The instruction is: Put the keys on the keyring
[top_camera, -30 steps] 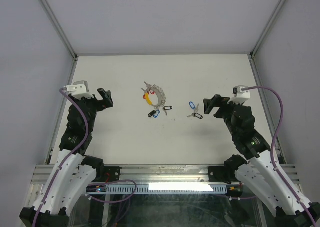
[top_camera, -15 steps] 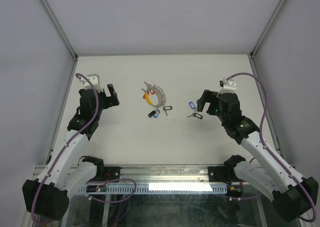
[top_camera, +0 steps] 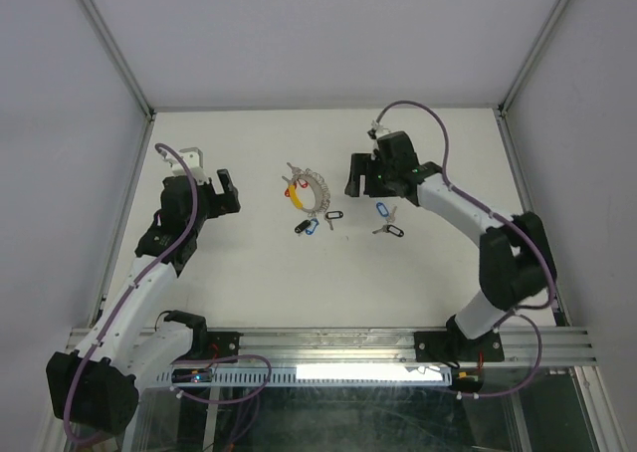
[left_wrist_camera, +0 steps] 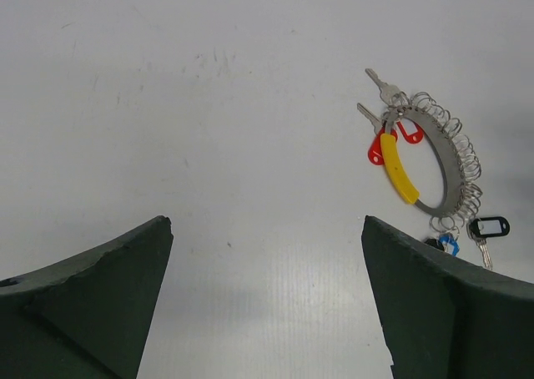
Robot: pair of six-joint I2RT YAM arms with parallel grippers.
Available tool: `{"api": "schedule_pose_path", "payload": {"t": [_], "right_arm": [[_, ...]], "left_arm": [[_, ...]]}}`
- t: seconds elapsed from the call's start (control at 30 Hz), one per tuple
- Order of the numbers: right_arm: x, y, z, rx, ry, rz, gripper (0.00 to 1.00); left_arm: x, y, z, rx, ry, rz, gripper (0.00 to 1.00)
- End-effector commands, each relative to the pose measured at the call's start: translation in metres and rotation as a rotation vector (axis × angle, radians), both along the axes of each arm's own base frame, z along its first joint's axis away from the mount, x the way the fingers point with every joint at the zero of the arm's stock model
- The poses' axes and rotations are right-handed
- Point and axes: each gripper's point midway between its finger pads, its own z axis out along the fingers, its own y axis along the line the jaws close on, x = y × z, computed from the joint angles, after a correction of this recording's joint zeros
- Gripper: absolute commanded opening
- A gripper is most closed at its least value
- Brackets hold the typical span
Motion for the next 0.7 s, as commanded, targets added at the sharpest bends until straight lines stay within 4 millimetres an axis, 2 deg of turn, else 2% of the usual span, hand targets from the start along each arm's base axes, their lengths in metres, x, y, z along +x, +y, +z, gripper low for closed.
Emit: {"api": "schedule_pose_path", "payload": {"t": [0.0, 0.2, 0.43, 0.5, 0.57, 0.67], "right_arm": [[0.024, 0.045, -0.011, 0.058, 0.053, 0.128, 0.75], [0.051, 0.077, -0.034, 0.055, 0.078, 0.168, 0.73], [0.082, 0.1, -0.053, 0.054, 0.08, 0.223, 0.73], [0.089, 0.104, -0.057, 0.056, 0.075, 0.231, 0.73], [0.097, 0.107, -0.062, 0.048, 0.068, 0.238, 0.73], [0.108, 0.114, -0.073, 0.037, 0.067, 0.26, 0.71]], "left_arm": [[0.006, -0.006, 0.021, -0.027, -0.043, -0.036, 0.93], [0.008, -0.009, 0.015, -0.028, -0.022, -0.056, 0.9], [0.009, -0.015, 0.014, -0.039, -0.013, -0.094, 0.88], [0.008, -0.02, 0.015, -0.041, -0.02, -0.129, 0.9], [0.007, -0.02, 0.016, -0.04, -0.029, -0.134, 0.99], [0.005, -0.018, 0.018, -0.037, -0.041, -0.127, 0.99]]}}
